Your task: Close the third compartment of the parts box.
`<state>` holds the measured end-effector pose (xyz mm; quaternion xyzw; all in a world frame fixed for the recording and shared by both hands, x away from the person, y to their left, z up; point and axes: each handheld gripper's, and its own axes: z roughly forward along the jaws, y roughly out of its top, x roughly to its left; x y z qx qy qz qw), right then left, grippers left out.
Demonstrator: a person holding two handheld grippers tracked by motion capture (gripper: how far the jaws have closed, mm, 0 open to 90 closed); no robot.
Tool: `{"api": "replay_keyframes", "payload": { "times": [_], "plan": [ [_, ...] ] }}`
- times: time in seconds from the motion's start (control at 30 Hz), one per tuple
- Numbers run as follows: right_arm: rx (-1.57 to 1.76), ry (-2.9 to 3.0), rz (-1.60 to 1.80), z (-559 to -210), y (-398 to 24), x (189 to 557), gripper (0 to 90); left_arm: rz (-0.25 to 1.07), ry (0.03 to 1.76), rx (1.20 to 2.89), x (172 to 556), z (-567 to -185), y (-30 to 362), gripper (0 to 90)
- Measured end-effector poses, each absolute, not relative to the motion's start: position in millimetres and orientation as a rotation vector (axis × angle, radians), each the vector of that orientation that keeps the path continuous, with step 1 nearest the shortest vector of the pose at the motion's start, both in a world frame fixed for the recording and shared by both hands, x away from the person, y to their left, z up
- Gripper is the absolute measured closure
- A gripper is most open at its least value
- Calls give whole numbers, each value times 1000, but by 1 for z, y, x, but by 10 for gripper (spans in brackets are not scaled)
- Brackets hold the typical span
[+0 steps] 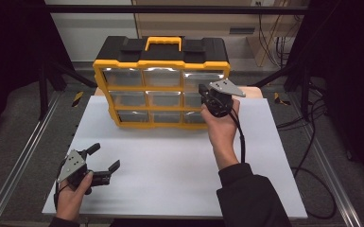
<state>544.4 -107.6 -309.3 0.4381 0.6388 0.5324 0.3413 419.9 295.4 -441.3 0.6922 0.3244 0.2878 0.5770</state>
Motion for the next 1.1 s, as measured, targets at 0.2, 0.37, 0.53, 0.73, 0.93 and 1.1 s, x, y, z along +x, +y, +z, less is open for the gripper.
{"api": "replay_keyframes", "payload": {
  "times": [0.2,0.37,0.53,0.73,0.93,1.1],
  "plan": [
    [1140,1659,1386,-308,-107,547,900,674,758,1621,419,-441,295,20],
    [1143,1655,1386,-308,-107,548,900,674,759,1619,420,-441,296,20],
    [1146,1652,1385,-306,-107,549,900,674,759,1620,420,-441,296,20],
    [1162,1647,1401,-306,-107,550,900,673,758,1620,420,-441,296,20],
    [1169,1654,1401,-306,-107,550,900,672,759,1624,420,-441,295,20],
    [1170,1653,1399,-305,-108,551,900,672,759,1622,420,-441,295,20]
  ]
}}
